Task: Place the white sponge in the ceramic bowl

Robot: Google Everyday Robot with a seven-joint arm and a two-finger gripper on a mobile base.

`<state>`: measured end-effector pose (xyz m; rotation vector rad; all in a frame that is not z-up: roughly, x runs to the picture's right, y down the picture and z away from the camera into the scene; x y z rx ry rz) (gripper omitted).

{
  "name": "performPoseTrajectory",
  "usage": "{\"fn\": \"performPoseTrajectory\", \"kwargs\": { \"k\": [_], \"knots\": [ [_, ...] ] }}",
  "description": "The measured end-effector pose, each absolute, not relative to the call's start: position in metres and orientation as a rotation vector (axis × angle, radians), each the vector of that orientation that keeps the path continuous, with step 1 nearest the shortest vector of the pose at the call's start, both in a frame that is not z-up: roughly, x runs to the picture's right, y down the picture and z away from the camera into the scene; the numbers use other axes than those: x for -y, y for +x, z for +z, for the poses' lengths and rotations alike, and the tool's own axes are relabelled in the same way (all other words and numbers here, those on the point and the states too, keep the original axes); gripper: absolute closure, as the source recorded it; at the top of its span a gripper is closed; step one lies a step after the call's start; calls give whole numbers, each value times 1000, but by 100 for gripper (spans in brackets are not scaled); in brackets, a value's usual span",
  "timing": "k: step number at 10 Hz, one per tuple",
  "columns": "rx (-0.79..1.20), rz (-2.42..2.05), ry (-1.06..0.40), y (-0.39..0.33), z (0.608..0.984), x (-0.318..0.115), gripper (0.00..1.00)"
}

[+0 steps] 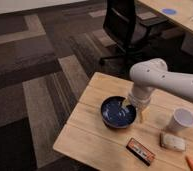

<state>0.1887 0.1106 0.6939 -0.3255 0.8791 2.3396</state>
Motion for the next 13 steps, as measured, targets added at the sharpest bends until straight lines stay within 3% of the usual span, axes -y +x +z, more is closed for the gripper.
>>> {"fn": "performPoseTrajectory", "kwargs": {
  "k": [7,11,13],
  "knots": [
    [-882,2333,-322,189,694,-112,35],
    [-872,1834,-145,194,670,-108,35],
    [-831,1551,-183,189,658,-104,35]
  ]
}}
